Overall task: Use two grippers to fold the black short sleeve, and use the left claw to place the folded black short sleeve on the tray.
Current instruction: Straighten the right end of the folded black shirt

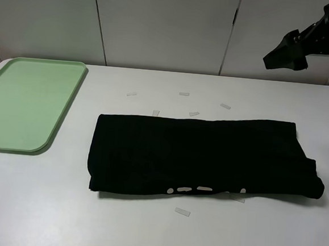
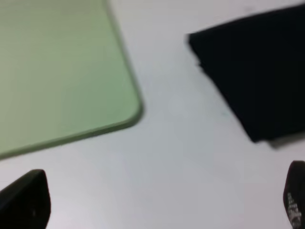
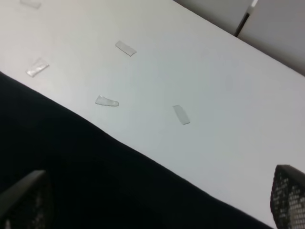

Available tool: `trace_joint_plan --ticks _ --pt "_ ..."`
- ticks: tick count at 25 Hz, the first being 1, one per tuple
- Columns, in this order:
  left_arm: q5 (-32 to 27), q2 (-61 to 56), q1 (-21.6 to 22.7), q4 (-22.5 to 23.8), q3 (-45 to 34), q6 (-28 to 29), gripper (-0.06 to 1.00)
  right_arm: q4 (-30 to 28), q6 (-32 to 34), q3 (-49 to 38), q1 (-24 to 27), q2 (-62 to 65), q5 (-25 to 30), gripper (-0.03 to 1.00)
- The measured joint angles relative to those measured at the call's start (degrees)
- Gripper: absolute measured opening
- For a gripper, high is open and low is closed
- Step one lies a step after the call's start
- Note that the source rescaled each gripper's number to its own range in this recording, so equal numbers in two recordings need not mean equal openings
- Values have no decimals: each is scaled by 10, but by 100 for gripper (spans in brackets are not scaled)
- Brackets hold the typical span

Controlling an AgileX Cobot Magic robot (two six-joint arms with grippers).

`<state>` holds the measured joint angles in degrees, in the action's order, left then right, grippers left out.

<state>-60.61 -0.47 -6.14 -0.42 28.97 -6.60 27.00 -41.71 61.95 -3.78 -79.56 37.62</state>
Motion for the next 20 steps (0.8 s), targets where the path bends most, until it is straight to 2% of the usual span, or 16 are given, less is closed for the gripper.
trace_joint_plan --ticks 3,8,16,20 --pt "0 0 36 0 0 0 98 14 55 0 0 0 0 100" --pt "0 0 59 -1 0 0 98 26 156 0 0 0 6 100" --pt "0 0 61 -1 0 0 98 26 231 0 0 0 26 100" --pt "0 0 61 -1 0 0 98 26 247 0 0 -1 29 100"
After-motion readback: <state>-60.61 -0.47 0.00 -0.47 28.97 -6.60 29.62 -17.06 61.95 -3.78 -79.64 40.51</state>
